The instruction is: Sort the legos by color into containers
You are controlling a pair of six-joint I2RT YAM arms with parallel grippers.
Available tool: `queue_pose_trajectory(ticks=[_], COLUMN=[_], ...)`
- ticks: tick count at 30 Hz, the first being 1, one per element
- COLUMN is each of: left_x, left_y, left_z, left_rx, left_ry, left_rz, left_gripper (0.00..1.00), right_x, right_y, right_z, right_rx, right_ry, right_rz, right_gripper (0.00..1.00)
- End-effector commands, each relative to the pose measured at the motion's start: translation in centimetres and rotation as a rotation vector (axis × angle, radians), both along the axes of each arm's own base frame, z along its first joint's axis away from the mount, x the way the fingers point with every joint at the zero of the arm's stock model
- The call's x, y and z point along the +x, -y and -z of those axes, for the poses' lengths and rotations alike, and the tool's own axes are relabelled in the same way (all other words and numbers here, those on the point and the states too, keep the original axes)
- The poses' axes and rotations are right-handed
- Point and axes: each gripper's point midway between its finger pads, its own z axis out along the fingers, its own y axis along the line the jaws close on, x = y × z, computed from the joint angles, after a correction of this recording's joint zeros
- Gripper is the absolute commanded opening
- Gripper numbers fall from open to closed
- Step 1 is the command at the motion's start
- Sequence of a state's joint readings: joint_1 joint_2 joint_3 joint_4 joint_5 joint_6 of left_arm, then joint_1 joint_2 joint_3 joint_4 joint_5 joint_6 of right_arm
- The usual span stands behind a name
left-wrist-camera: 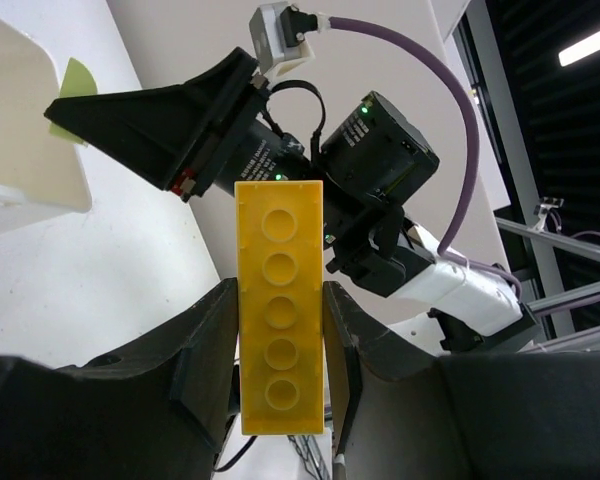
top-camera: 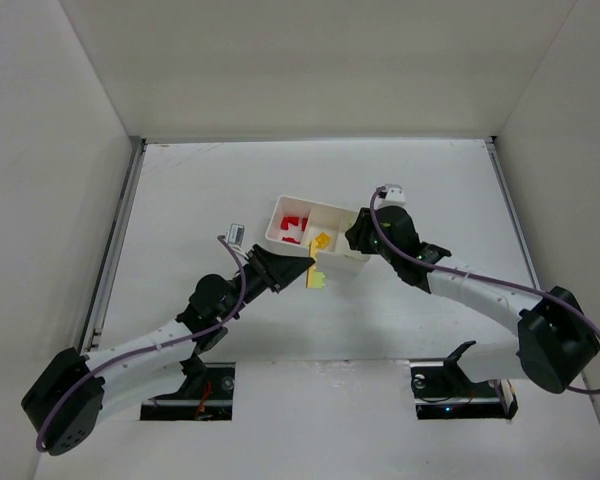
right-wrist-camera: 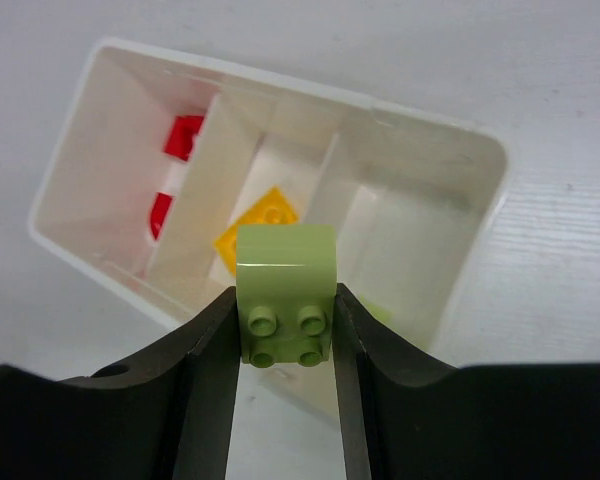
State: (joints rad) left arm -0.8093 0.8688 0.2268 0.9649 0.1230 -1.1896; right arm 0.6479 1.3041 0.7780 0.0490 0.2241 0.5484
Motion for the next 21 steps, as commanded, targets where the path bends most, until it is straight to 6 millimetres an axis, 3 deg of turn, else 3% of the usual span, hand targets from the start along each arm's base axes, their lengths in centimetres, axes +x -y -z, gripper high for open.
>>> queue_pose_trajectory(ticks=[1,6,11,13,19,21], left_x=[0.2,0.6,0.9,1.0,2.1,2.5], left_y=[0.1,-0.2,0.0,-0.1,-1.3,-1.6], left_z=[-2.5,-2.5,-3.2,-3.7,-5.0,-4.9], left_rx=[-0.033,-0.037,-0.063,-0.085,-0.177,-0.208], left_ry=[0.065,0.059,0.05,0.046,0.026,0.001], left_rz=[-0.003,-0.015,-0.014,-0.014,-0.041,-0.046], left_gripper=[0.13,0.13,0.14,0.14,0.14,0.14], right_x=[1.4,1.4,0.2,-1.9,-10.9,-12.5], right_y=[1.3,1.3,1.4,0.8,-2.7,-3.3], right_z=[-1.5,-2.0,-5.4,-7.5,-12.6,-13.5], right_rx=[-0.065,-0.059,0.009,0.092,0.538,0.666], right_ry=[0.058,0.076,0.134,0.171,0.208,0.2], right_rz=[0.077,0.083,0.061,0.008,-0.317,-0.381], right_gripper=[0.37,0.66,0.71,0.71,0.78,0.8])
